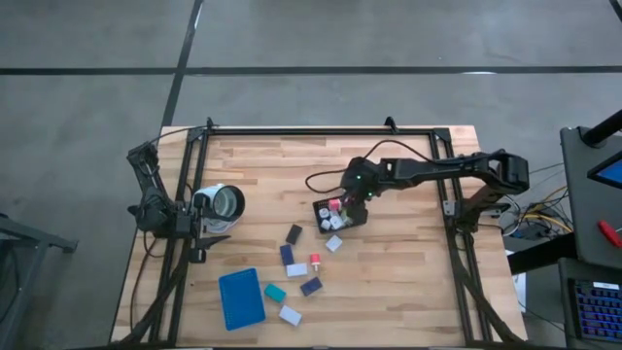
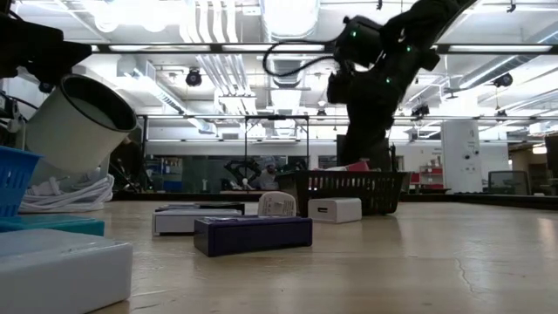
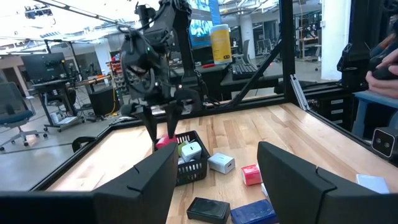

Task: Pick & Place Office items
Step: Put the pink charger adapter into the black bin, then put the white charger adapter into the black bin

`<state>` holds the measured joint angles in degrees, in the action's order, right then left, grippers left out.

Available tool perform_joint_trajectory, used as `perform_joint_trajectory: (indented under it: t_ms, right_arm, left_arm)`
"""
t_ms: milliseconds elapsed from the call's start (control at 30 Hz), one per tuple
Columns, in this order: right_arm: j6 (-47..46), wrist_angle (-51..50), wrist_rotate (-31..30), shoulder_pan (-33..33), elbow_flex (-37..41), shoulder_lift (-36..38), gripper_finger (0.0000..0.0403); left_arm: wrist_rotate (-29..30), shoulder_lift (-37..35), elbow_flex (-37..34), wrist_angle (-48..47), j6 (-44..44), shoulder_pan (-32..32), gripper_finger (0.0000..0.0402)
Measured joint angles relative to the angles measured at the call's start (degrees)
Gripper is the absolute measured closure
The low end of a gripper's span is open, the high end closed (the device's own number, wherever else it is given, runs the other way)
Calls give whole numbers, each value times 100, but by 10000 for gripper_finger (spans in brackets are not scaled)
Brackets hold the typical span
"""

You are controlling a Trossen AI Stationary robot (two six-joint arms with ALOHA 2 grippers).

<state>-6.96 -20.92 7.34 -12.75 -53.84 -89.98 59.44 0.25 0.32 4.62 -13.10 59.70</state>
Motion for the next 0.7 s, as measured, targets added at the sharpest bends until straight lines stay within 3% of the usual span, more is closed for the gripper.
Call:
perform_joint_trajectory:
  t_ms: [300,700]
  right_arm:
    - [174,9,17,532,-117,619,197]
    - [2475,45,18,1482,-132,807,197]
  left_arm:
    - [0,-1,1,0,0,1,177]
    - [0,-2,1,0,0,1,177]
